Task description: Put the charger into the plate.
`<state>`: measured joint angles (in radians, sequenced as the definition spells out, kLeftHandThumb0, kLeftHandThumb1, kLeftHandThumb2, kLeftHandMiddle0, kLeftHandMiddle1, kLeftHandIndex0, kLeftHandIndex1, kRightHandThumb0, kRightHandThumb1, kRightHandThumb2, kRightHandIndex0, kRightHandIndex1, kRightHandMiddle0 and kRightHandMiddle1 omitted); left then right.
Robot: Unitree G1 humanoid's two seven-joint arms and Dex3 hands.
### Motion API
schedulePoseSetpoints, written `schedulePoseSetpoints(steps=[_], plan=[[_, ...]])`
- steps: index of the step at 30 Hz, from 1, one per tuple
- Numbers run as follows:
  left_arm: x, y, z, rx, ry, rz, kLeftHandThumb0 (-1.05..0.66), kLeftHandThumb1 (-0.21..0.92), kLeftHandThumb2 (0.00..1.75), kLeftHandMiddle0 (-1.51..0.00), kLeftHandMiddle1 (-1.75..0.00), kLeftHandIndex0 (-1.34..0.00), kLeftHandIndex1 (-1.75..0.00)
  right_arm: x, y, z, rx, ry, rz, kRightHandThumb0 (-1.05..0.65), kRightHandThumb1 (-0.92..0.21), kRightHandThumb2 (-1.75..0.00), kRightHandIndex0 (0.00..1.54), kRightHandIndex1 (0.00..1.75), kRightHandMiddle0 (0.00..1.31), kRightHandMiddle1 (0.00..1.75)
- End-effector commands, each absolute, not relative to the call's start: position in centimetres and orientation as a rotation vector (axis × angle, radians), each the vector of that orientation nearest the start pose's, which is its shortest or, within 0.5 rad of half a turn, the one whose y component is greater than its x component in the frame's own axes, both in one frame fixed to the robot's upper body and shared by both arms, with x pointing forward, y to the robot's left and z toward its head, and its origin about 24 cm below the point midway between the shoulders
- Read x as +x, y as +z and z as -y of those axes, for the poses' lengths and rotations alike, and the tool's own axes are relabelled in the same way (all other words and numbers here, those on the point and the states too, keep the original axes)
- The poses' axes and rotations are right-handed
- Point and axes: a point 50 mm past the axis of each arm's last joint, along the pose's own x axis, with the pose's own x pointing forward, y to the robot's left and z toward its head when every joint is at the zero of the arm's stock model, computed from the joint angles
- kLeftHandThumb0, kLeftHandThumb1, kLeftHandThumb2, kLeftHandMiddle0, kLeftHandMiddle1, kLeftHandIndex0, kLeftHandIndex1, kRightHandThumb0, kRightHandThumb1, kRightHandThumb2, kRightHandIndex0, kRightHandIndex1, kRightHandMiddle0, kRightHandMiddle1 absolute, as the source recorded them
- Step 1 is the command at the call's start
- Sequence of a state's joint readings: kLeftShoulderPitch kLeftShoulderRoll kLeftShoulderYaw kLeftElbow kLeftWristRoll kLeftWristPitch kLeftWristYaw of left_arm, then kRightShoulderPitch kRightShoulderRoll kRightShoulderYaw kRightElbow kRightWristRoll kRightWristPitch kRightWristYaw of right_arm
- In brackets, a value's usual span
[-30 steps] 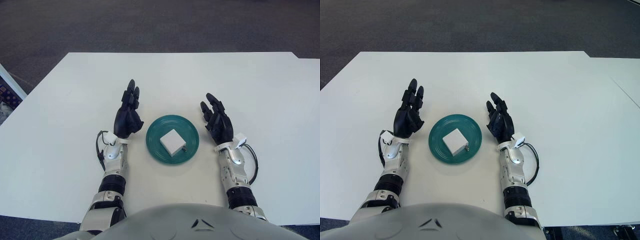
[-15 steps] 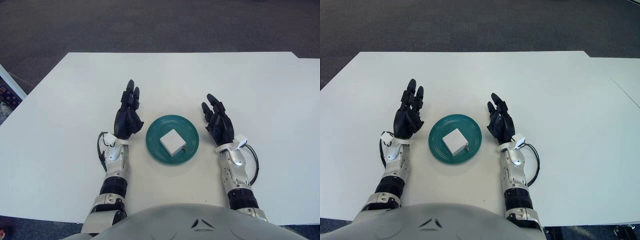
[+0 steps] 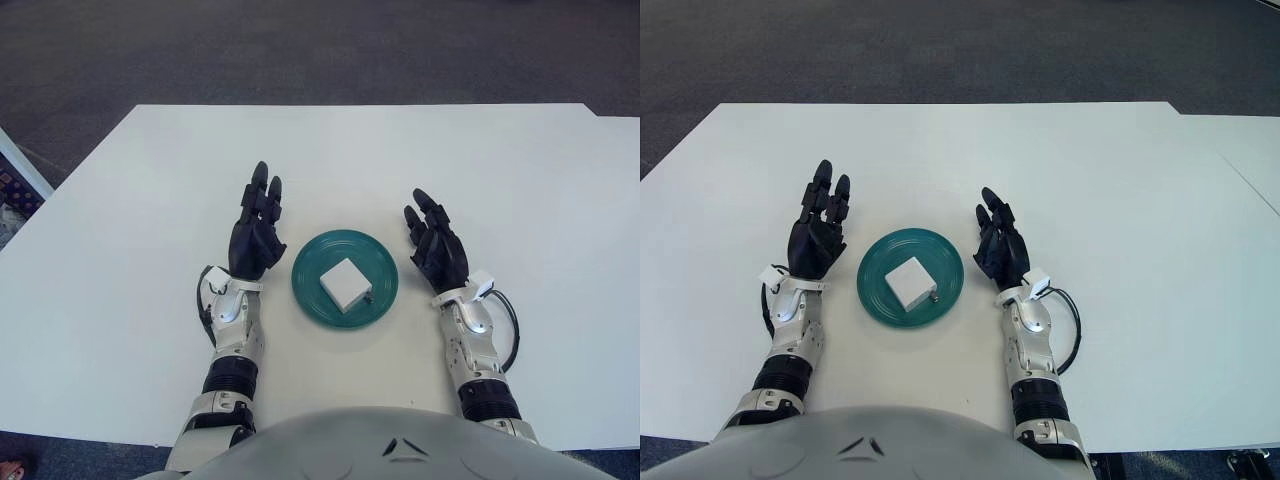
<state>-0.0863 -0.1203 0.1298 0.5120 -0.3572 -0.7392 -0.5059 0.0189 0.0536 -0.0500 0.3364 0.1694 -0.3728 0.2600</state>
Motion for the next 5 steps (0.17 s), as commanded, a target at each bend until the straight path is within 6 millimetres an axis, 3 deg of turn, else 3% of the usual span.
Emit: schedulePoseSetpoints(steps=[1,5], plan=[[20.64,-3.39,-13.42,-0.452,-0.09,0.174,-1.05,0.92,0.99,0.0,0.0,-0.12,-0.07,22.08,-2.62,14.87,0.198,0.116,-0.071,-0.94,-0.92,-0.97,0.06,0.0,0.0,0.29],[20.6,-3.57,-13.61,-0.405,-0.084,0.155,-1.05,0.92,0.94,0.0,0.0,-0.15,-0.1,22.14,-2.68,15.0,0.193,0.118,-0.068,-0.94,-0.92,-0.98,0.06,0.0,0.0,0.28]])
